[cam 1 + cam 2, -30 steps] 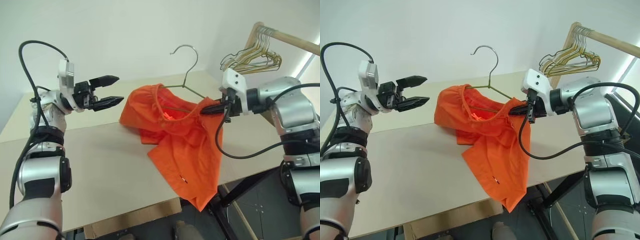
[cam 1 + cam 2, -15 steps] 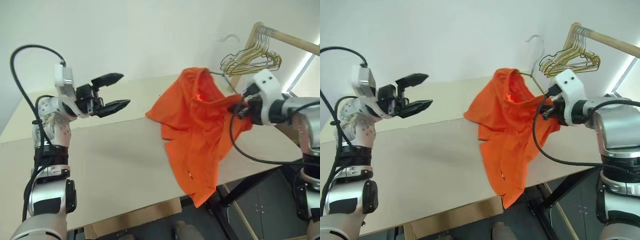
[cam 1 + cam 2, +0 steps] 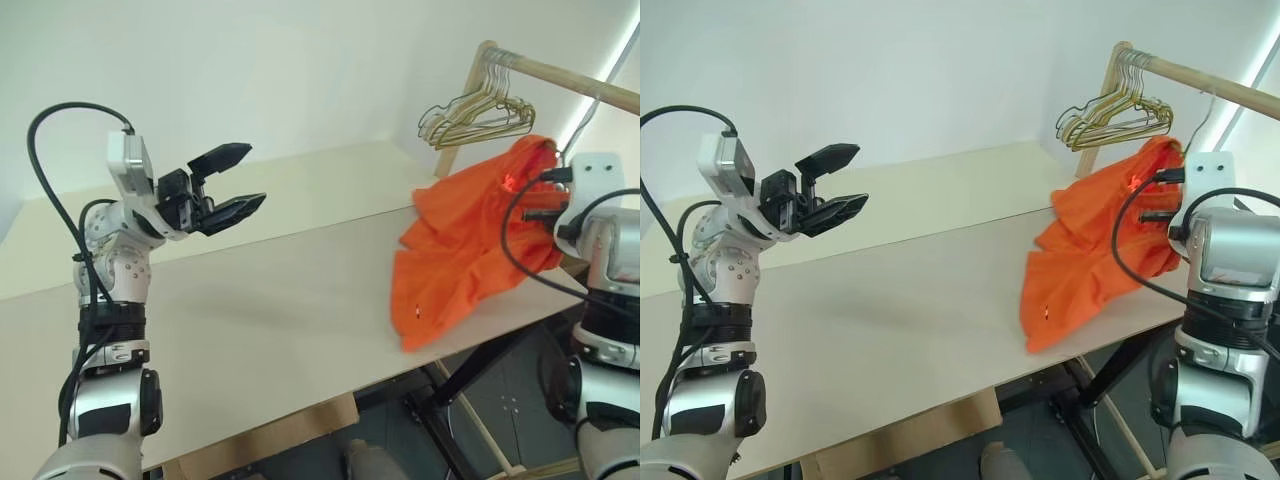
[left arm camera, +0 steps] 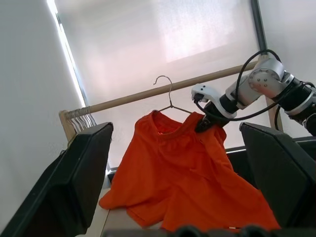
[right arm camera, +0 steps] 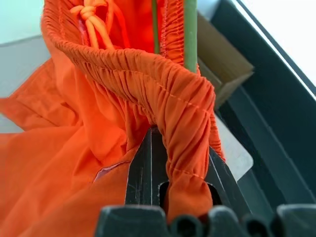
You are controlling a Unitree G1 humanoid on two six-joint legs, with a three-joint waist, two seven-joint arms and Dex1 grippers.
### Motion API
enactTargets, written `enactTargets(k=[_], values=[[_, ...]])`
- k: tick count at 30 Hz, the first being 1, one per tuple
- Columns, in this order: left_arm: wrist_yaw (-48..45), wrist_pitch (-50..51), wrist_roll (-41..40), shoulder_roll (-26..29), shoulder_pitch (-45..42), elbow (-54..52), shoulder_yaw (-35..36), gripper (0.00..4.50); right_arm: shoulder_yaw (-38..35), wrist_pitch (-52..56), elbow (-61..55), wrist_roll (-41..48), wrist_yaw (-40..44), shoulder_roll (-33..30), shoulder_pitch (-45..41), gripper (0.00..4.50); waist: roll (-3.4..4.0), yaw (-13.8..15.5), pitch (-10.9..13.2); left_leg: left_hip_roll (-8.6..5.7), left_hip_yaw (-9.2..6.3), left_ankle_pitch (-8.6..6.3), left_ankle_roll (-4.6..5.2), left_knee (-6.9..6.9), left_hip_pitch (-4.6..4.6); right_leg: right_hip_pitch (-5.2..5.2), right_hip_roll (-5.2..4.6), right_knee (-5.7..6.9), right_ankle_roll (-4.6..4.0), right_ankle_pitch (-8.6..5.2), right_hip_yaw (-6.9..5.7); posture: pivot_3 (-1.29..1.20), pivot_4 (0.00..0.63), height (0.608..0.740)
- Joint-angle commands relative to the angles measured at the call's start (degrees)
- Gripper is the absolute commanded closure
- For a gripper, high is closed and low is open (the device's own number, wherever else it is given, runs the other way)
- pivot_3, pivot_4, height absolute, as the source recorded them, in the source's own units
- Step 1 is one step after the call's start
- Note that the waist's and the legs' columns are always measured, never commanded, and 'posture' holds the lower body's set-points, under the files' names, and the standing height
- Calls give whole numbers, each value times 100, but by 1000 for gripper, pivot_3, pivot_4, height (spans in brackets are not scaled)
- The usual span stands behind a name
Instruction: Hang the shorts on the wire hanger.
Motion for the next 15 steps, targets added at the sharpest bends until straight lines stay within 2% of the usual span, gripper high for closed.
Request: enactTargets(k=[1,7,15], values=[[169,-46,-50,-10,37,-244,85,38,-237,-997,805,-218,-819,54,-604,4500,1,-64,1,1,0,0,0,0,3,3,1,0,0,1,0,-214,0,740],[653,-211,-11,-242,263,-546,133,38,-743,-2369,2851,-42,-1950,186,-1590,4500,2,-132,1,-1,3,0,0,-6,7,7,1,-3,1,1,6,-185,0,740],[931,-227,-75,-311,618,-1000,114,38,-1019,-3661,5037,394,-2535,-324,-2561,4500,18,-102,11,-6,16,0,0,-27,15,6,0,-15,2,0,20,-156,0,740]])
